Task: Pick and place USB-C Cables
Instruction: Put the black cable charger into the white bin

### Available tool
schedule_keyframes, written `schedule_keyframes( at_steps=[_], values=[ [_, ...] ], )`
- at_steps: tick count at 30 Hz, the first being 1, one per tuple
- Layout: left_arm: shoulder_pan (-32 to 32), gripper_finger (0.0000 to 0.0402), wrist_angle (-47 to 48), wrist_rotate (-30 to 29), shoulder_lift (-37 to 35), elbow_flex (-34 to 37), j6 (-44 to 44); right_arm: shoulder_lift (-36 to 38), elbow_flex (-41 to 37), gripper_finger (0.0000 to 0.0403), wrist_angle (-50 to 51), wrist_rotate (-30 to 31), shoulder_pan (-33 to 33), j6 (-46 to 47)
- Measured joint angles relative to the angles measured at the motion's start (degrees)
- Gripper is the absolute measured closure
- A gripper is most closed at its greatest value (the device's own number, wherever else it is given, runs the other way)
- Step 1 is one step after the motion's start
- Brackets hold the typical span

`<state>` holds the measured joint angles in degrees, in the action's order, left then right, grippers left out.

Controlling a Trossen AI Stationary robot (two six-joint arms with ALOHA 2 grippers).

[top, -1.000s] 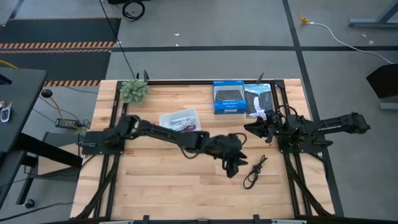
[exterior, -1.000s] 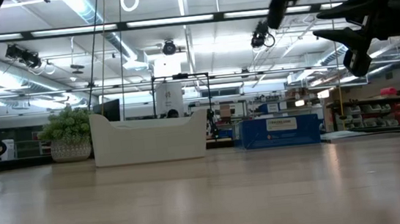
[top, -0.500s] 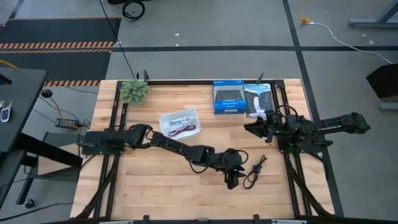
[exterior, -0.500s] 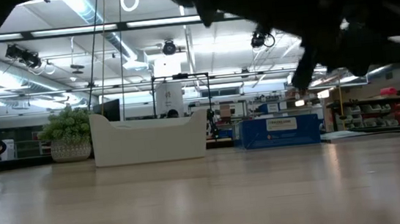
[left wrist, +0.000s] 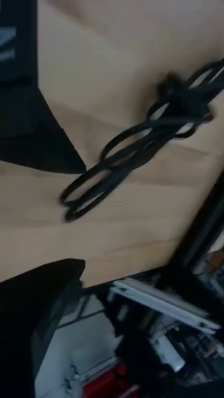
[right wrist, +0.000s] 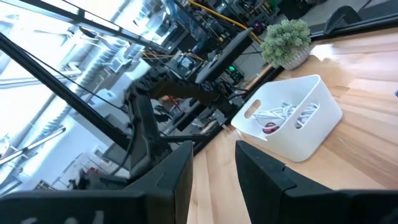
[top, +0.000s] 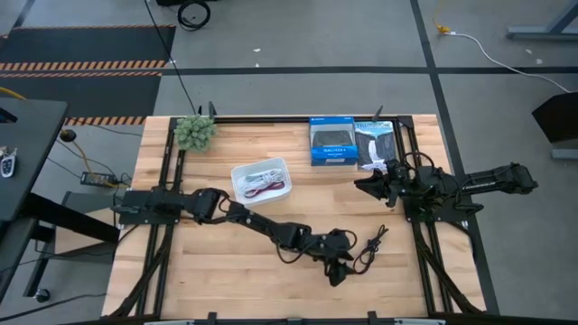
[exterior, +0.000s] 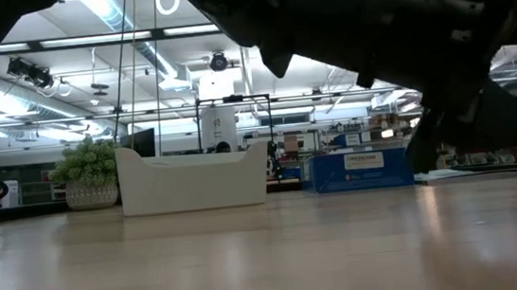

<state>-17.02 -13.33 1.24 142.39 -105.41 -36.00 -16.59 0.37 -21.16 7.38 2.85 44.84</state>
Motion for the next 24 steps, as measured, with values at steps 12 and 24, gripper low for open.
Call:
schedule_keyframes(
  at_steps=[12, 24],
  values=[
    [-0.6, 0.0178, -3.5, -4.9, 2.0, 0.1, 2.1, 0.0, 0.0, 0.0275, 0.2, 0.0, 0.0, 0.0],
    [-0.8, 0.0231, -4.9, -6.4, 3.9, -0.9, 3.6, 0.0, 0.0, 0.0275, 0.0, 0.0, 0.0, 0.0]
  ],
)
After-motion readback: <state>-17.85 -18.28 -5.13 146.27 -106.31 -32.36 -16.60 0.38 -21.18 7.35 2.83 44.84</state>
